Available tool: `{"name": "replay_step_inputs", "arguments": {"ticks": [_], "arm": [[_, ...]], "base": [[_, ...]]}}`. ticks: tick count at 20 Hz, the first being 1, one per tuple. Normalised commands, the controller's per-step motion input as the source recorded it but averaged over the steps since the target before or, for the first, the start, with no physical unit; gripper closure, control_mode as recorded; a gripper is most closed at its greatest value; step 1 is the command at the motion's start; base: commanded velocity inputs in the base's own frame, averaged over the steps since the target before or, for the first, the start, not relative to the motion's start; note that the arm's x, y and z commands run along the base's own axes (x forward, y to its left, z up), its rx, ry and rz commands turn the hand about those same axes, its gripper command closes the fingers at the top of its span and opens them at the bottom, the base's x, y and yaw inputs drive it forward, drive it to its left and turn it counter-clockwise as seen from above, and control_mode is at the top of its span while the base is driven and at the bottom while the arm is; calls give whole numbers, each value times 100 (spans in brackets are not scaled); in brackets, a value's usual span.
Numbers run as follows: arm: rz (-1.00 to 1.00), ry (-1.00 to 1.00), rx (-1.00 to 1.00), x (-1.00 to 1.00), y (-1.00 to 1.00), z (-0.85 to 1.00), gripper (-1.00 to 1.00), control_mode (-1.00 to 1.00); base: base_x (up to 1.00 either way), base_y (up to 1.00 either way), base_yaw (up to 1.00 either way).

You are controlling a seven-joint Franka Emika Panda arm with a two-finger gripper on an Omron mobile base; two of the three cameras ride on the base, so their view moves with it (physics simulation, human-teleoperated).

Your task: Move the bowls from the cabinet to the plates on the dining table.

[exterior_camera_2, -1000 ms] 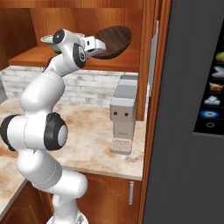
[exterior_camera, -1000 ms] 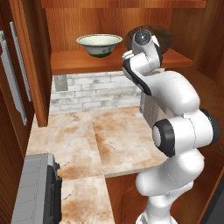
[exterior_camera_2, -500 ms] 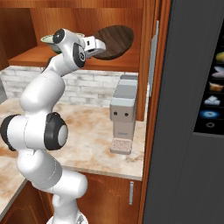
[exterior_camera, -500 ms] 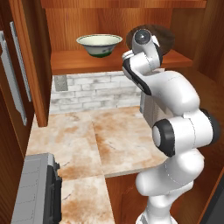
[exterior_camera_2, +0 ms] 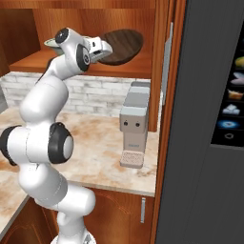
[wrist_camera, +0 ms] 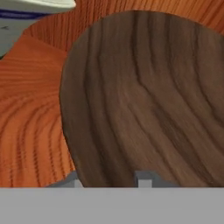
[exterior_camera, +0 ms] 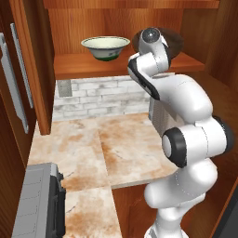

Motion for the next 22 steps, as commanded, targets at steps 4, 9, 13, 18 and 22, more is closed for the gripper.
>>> {"name": "replay_step_inputs", "arguments": {"ticks": [4,9,13,18,22], "arm": [[7,1,-7,-39,22,-2,100,-100],[2,0,-4,-62,8,0,100,-100],[2,0,-2,-69,3,0,100,-100],[3,0,0,-68,4,0,100,-100],[3,-4,0,-62,1,4,100,-100]], "base": [[0,0,0],[0,0,0],[0,0,0],[0,0,0],[0,0,0]]}}
